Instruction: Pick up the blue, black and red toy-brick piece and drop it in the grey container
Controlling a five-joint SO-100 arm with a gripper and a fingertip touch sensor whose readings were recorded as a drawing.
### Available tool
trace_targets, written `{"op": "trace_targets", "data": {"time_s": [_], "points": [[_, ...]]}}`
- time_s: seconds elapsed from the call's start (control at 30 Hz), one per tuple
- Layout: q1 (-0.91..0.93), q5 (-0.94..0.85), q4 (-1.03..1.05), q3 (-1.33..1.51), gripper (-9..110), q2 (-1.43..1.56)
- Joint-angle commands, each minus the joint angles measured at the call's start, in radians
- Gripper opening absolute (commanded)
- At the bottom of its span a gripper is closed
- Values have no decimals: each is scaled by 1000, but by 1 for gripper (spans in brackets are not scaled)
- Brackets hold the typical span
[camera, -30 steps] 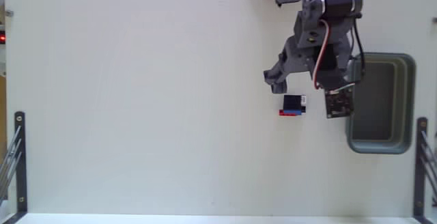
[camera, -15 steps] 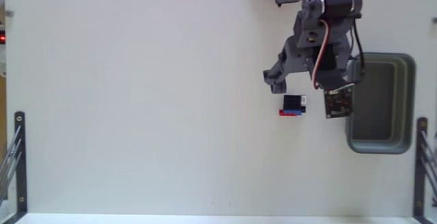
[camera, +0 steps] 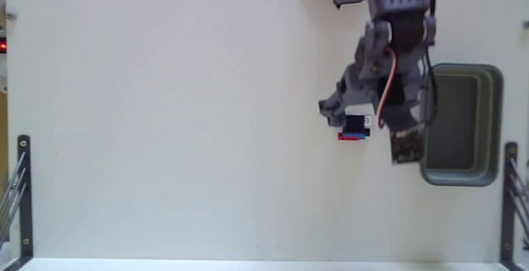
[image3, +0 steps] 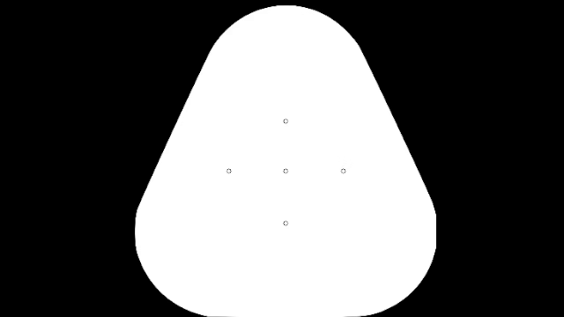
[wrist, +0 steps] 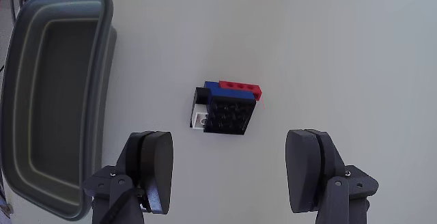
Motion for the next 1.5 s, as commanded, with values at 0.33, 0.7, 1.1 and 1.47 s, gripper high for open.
{"op": "trace_targets", "data": {"time_s": [0.33,0.7,1.1,1.47], "points": [[2,5,-95,-80,110,-107],[2,5,-123,-103,110,-159],[2,5,-145,-124,110,-201],[2,5,-194,-66,110,-193]]}}
